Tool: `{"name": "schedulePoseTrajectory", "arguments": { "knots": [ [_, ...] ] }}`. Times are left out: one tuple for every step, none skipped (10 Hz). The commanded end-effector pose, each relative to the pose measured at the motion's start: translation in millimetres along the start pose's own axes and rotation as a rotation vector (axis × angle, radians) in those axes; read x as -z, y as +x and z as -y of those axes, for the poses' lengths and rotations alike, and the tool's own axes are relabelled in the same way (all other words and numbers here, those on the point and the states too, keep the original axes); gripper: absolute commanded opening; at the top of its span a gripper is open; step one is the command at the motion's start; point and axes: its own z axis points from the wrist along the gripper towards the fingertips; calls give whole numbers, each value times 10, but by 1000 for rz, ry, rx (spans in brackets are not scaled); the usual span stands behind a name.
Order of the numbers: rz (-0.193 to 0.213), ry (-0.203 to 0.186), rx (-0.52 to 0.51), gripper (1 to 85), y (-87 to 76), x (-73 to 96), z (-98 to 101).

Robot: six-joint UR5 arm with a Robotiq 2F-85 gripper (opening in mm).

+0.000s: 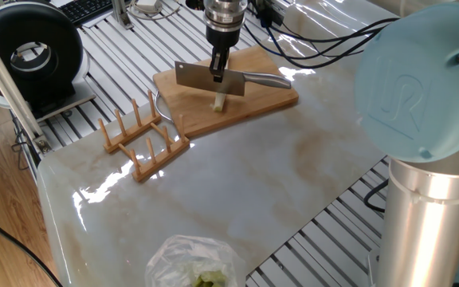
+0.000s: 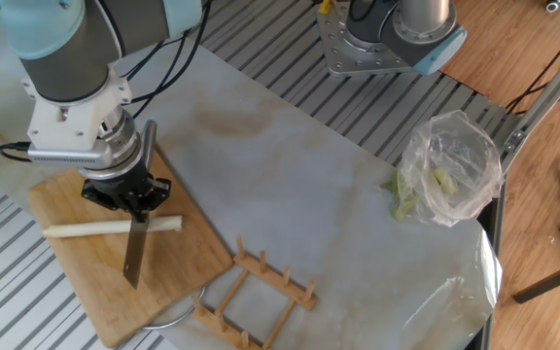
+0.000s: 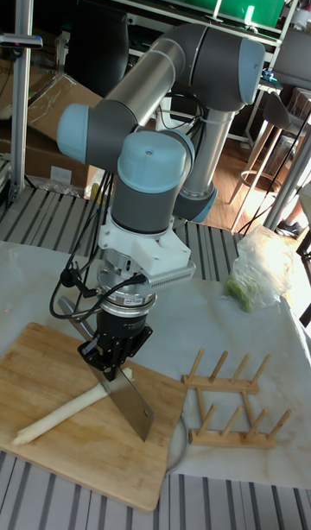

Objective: Chop the scallions

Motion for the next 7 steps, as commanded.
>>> {"name": "schedulePoseTrajectory", "arguments": {
  "knots": [
    [12,-4,-4,13,-30,-13,-3],
    [13,-3,-4,13,-35,-13,0],
    [13,-3,-4,13,-35,-9,4],
    [13,-3,-4,13,-35,-8,5],
    [12,-2,-4,13,-32,-8,9],
    [12,-2,-4,13,-32,-11,9],
    [12,1,-4,13,-33,-14,15]
  ]
}}
